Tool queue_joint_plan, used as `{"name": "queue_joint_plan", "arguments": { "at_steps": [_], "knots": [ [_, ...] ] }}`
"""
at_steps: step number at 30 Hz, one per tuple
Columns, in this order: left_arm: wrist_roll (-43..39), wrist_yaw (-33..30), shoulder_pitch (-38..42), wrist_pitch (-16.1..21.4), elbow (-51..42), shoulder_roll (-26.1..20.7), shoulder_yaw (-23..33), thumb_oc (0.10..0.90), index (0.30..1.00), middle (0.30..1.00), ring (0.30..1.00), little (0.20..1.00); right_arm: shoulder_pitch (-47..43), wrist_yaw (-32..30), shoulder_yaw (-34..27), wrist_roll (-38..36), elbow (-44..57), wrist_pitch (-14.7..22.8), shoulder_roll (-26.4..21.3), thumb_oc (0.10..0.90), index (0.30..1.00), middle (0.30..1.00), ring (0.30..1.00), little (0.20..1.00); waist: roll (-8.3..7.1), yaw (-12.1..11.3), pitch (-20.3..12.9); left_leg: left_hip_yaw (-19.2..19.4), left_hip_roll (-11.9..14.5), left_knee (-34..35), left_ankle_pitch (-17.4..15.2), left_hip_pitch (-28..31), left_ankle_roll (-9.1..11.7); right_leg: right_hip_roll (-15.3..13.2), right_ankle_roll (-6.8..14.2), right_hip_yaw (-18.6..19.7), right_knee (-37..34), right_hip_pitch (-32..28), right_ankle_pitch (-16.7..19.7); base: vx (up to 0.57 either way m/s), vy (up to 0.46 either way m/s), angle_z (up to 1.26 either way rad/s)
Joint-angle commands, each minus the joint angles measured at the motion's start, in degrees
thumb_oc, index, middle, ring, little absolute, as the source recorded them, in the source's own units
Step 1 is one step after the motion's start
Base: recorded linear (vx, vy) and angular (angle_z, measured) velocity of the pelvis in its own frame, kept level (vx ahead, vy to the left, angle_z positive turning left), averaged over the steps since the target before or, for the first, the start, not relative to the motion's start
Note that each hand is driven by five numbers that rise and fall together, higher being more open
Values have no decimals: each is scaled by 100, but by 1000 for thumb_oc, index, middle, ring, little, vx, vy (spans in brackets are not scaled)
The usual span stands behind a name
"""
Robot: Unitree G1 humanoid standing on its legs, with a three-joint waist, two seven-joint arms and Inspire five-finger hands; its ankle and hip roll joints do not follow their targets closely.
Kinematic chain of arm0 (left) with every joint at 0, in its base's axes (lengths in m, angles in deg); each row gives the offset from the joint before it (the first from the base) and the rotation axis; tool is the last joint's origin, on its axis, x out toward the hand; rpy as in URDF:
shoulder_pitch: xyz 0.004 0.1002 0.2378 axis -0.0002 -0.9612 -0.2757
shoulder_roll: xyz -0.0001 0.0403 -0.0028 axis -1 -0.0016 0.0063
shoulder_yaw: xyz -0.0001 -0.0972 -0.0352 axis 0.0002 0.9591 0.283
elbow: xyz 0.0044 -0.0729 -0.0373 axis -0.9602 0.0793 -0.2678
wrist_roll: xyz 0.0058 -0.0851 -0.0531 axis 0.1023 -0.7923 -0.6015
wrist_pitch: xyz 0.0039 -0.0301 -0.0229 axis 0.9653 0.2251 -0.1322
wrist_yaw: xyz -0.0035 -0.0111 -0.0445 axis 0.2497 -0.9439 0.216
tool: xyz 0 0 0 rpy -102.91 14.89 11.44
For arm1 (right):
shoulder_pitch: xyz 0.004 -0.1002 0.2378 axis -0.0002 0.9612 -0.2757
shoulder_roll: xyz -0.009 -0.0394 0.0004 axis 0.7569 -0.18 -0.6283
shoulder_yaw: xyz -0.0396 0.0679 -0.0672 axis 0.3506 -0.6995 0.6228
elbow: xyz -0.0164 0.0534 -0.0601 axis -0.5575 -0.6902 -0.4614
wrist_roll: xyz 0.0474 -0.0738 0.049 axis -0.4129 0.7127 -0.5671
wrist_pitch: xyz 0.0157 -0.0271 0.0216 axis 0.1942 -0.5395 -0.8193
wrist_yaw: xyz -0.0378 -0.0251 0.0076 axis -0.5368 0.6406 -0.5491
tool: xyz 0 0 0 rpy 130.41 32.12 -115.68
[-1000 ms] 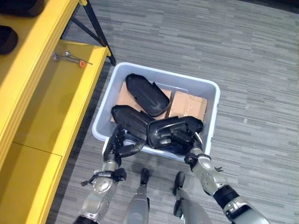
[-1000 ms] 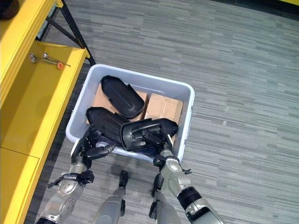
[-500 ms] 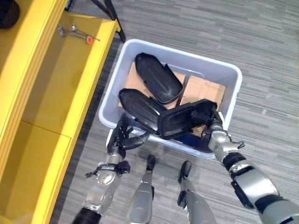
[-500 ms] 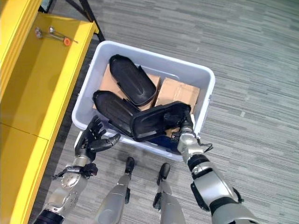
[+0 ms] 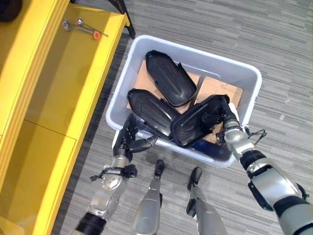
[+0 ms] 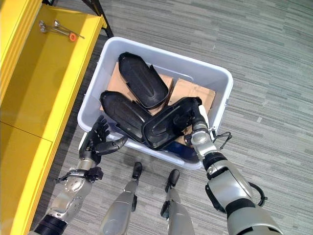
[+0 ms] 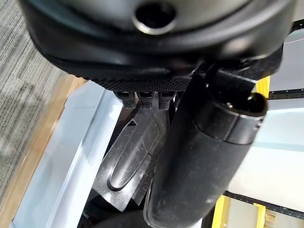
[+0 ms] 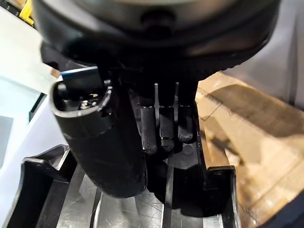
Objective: Move parts from the plastic box to the shelf.
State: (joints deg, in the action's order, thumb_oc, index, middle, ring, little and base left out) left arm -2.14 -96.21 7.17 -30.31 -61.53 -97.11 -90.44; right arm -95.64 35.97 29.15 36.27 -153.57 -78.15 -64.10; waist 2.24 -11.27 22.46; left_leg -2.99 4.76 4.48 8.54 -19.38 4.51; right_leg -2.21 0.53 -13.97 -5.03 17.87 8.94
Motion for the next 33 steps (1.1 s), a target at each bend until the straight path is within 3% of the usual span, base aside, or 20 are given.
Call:
{"name": "queue_joint_plan", "arguments": {
  "at_steps": [1, 6, 7, 19, 33],
  "knots": [
    [61, -100, 244, 619, -415, -249, -113, 900, 1000, 1000, 1000, 1000, -477, -68, 341, 324, -179, 55, -89, 900, 1000, 1000, 1000, 1000, -244, -184, -145, 222, 51, 52, -65, 0, 0, -739, 743, 242, 3, -165, -36, 9, -1, 8],
    [77, -104, 320, 660, -367, -260, -130, 900, 1000, 1000, 1000, 1000, -850, -124, 532, 765, -322, 30, -337, 900, 1000, 1000, 1000, 1000, -211, -264, -139, 187, 38, 52, -47, -60, 6, -745, 751, 216, 3, -132, -37, 5, -1, 2],
    [55, -68, 388, 676, -336, -283, -206, 900, 1000, 1000, 1000, 1000, -1111, -104, 622, 969, -600, -40, -511, 900, 1000, 1000, 1000, 1000, -155, -368, -142, 145, 18, 52, -35, -115, 10, -761, 759, 171, 3, -118, -56, 0, 0, 0],
    [58, -76, 536, 749, -299, -329, -217, 900, 1000, 1000, 1000, 1000, -1813, -364, 823, 1331, -723, -45, -1576, 900, 1000, 1000, 1000, 1000, 18, -597, -101, -16, -67, 52, 46, -403, 55, -800, 802, 15, 3, 21, -63, 1, -14, 11],
    [134, -270, 495, 757, -290, -316, -2, 900, 1000, 1000, 1000, 1000, -2071, -579, 1508, 2231, 79, -123, -1705, 900, 1000, 1000, 1000, 1000, -166, -382, -14, 46, -22, 52, 6, -346, 52, -769, 774, 88, 3, 36, -62, 3, 0, 2]
  ]
}}
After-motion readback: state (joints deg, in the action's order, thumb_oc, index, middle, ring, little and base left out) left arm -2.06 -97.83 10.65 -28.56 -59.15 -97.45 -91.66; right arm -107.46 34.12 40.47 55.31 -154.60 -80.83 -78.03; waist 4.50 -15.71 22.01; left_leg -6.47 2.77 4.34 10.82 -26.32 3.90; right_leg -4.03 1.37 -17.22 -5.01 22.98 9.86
